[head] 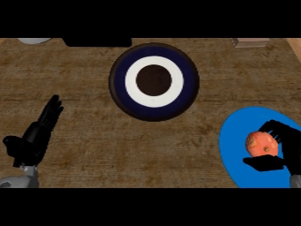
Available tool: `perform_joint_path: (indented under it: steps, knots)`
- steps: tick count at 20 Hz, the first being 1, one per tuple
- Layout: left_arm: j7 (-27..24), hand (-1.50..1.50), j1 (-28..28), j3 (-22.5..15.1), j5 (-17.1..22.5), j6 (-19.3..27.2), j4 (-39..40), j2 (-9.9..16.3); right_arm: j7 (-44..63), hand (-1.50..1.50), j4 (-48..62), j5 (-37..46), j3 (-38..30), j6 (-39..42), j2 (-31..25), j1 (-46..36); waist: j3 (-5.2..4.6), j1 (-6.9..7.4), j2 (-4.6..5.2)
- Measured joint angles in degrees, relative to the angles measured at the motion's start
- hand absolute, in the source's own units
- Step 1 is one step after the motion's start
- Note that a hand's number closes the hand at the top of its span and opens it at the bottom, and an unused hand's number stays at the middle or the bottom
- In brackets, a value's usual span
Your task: Pick the squash from the plate and place it in the plate
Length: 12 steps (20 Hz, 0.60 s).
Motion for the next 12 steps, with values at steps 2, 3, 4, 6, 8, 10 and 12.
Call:
perform_joint_path:
  steps: [2, 3, 4, 6, 8, 10, 12]
  knots:
    - [-0.8, 0.00, 0.2, -0.1, -0.5, 0.0, 0.4, -0.2, -4.2, 1.50, -0.6, -0.5, -0.2, -2.1, 0.4, 1.3, 0.00, -0.10, 0.01]
    - [-1.3, 0.00, 0.1, 0.1, -0.6, 0.0, 1.1, -0.2, -6.4, 1.50, -1.1, -1.1, -0.4, -3.1, 0.7, 2.3, 0.06, -0.18, 0.05]
    - [-1.4, 0.00, 0.2, 0.2, -0.7, -0.2, 1.1, -0.2, -7.7, 1.50, -2.1, -1.9, -0.6, -3.1, 0.6, 3.1, 0.17, -0.20, 0.12]
    - [-0.8, 0.00, 0.1, 0.4, -0.7, -0.2, 0.6, -0.4, -9.4, 1.50, -4.9, -2.2, -1.1, -3.4, 0.5, 5.2, 0.46, -0.20, 0.30]
    - [0.0, 0.00, -0.4, 0.8, -0.6, -0.5, 0.1, -0.3, -11.2, 1.50, -8.1, -2.0, -1.0, -4.4, 0.9, 7.8, 0.64, -0.25, 0.42]
    - [0.3, 0.00, 0.2, 0.9, -0.5, -0.8, -0.6, -0.2, -10.7, 1.50, -12.4, -1.7, -1.3, -4.4, 0.9, 8.9, 0.76, -0.24, 0.49]
    - [0.6, 0.00, -0.6, 0.8, -0.9, -0.5, -0.1, -0.6, -9.3, 1.50, -16.8, -1.3, -1.6, -4.1, 1.0, 8.9, 0.81, -0.28, 0.53]
